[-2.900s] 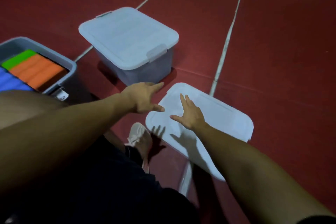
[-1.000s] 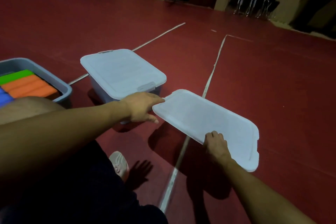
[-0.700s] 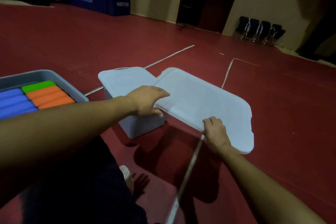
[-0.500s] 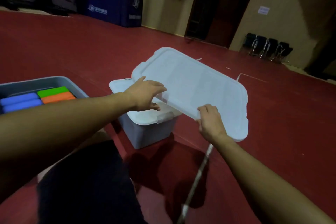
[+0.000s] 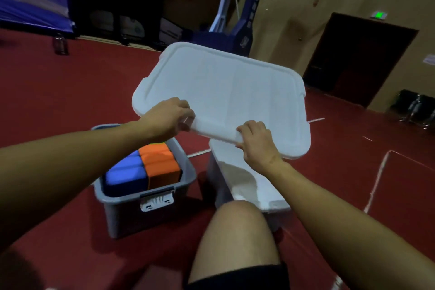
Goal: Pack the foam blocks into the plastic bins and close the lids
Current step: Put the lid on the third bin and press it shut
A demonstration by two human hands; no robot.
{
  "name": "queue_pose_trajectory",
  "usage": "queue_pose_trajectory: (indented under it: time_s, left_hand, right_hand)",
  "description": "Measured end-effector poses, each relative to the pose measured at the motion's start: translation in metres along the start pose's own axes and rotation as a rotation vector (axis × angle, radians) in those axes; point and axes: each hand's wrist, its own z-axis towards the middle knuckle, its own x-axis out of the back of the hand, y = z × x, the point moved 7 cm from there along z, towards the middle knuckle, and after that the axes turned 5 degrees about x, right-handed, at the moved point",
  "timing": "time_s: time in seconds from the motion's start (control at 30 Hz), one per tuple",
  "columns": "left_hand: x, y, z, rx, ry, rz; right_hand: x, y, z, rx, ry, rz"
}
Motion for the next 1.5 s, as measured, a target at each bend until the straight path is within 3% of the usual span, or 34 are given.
queue_pose_trajectory:
  time_s: [0.17,0.33,0.53,0.8,0.9,1.03,1.17,1.23,1.3,1.5]
  left_hand:
    - [-0.004,-0.087,-0.042,0.105,0.016,0.089]
    - [-0.041,-0.151,-0.089,0.233,-0.092,0.115]
    - [-0.106,-0.201,-0.127,0.291,-0.406,0.22]
    - [-0.194,-0.208,-0.19,0.347,-0.811,0.286]
    - [-0.204,-0.204,-0.195,0.379,-0.804,0.276]
    - [-0.208,-0.203,-0.193,0.448,-0.805,0.287]
    - [-0.194,-0.229,-0.19,0.611,-0.78,0.293]
    - [-0.18,-0.241,-0.187,0.681,-0.74,0.299]
    - [-0.175,-0.241,-0.185,0.708,-0.723,0.297]
    - [-0.213,-0.173,-0.186,0.45,-0.812,0.043]
  right_hand:
    - [-0.049,-0.062,0.065,0.073,-0.062,0.028]
    - [-0.125,-0.114,0.089,0.153,-0.169,0.105]
    - [-0.226,-0.157,0.086,0.17,-0.317,0.238]
    - [-0.319,-0.158,0.04,0.059,-0.519,0.341]
    - [-0.331,-0.139,0.029,-0.055,-0.419,0.332]
    - [-0.337,-0.126,0.021,-0.216,-0.422,0.348]
    - [-0.325,-0.143,0.025,-0.161,-0.351,0.405]
    - [-0.32,-0.153,0.027,-0.067,-0.287,0.547]
    - [-0.316,-0.156,0.026,0.034,-0.268,0.535]
    - [-0.322,-0.155,0.004,0.02,-0.317,0.562]
